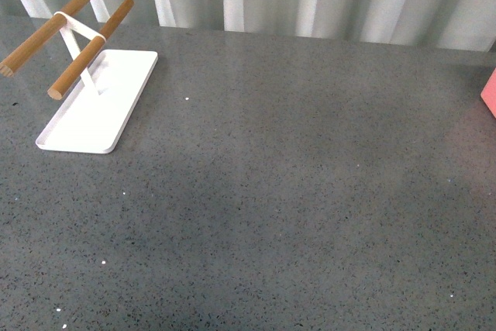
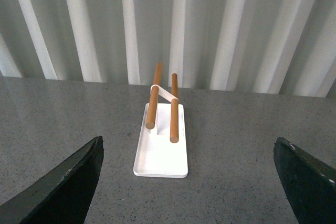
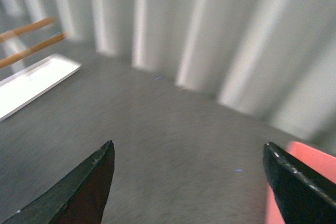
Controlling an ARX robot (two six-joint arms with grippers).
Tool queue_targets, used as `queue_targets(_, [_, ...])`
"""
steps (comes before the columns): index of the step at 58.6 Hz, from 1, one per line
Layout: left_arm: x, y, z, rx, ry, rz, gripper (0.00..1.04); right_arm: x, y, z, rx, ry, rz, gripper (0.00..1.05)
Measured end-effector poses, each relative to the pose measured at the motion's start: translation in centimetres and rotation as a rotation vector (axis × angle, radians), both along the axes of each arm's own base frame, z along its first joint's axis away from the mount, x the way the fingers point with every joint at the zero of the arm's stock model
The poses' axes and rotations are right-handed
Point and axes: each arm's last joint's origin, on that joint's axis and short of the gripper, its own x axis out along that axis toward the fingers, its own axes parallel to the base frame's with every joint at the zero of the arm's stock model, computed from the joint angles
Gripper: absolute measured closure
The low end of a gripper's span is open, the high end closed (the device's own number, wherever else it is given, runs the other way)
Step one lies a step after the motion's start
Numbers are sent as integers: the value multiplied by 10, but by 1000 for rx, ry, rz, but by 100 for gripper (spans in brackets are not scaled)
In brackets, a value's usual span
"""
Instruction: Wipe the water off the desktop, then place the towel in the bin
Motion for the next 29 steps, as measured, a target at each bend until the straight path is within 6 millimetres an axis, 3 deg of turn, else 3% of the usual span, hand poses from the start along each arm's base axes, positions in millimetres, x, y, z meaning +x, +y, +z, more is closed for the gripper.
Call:
queue_targets(3, [0, 0, 0, 0, 0, 1, 7, -9, -5, -5, 70, -86, -200, 39])
queue_targets(5, [0, 0, 0, 0, 0, 0, 7, -13, -6, -8, 92, -101, -236, 46])
queue_targets(23, [0, 0, 0, 0, 0, 0, 7, -38, -6, -33, 137, -89, -237, 102])
queue_targets(29, [0, 0, 0, 0, 0, 0, 7, -45, -6, -41, 141, -86, -238, 102])
